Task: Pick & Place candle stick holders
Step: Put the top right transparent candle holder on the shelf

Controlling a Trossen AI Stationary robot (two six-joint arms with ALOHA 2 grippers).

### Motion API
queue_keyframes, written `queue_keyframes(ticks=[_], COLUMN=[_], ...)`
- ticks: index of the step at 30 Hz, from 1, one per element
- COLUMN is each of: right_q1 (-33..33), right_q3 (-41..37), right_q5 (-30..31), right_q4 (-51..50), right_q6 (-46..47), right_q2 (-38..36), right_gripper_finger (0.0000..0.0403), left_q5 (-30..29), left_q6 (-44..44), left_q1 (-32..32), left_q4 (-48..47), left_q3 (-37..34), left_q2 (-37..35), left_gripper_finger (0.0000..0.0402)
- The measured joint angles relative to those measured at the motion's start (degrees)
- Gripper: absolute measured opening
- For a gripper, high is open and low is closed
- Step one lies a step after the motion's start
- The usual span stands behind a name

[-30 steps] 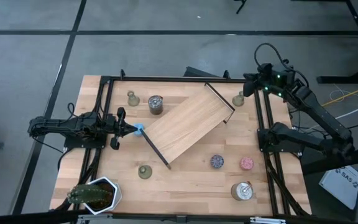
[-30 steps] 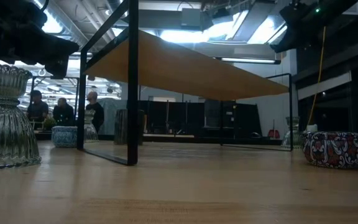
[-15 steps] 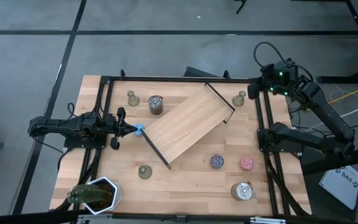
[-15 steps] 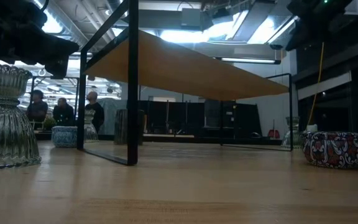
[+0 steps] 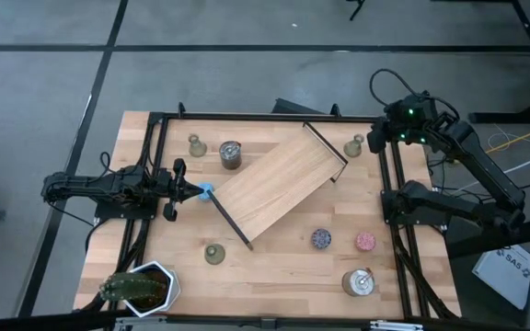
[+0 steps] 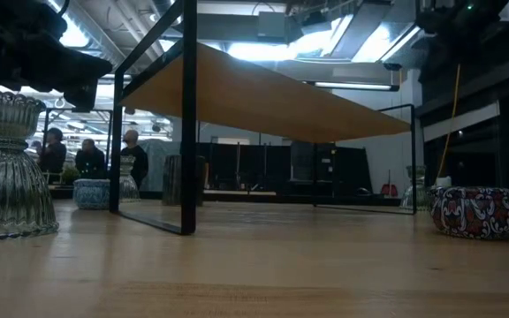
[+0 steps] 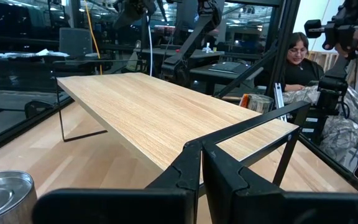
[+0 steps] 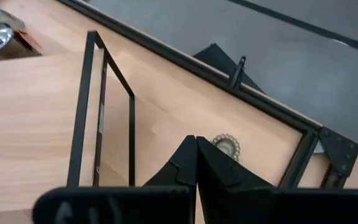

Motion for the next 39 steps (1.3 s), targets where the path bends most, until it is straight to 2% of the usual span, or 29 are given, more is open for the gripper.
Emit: queue_keyframes(ticks=[6,10,15,28,39], right_q1=[0.0,0.0,0.0,0.0,0.1], right_q3=[0.0,0.0,0.0,0.0,0.0], right_q5=[0.0,0.1,2.5,2.6,4.2], right_q4=[-2.8,-4.1,-5.0,-5.6,-6.7], right_q6=[1.9,3.0,3.2,4.4,6.2], right_q2=[1.4,2.3,3.2,5.7,8.5], right_gripper_finger=[0.0009,0.0027,0.0064,0.0181,0.0235], left_q5=[0.0,0.0,0.0,0.0,0.0], left_q6=[0.0,0.0,0.0,0.0,0.0], left_q1=[0.0,0.0,0.0,0.0,0.0], left_q4=[0.0,0.0,0.0,0.0,0.0], left_q3=[0.0,0.0,0.0,0.0,0.0], left_q2=[0.0,0.0,0.0,0.0,0.0], left_gripper_finger=[0.0011,0.0010,0.0013,0.0012,0.0013])
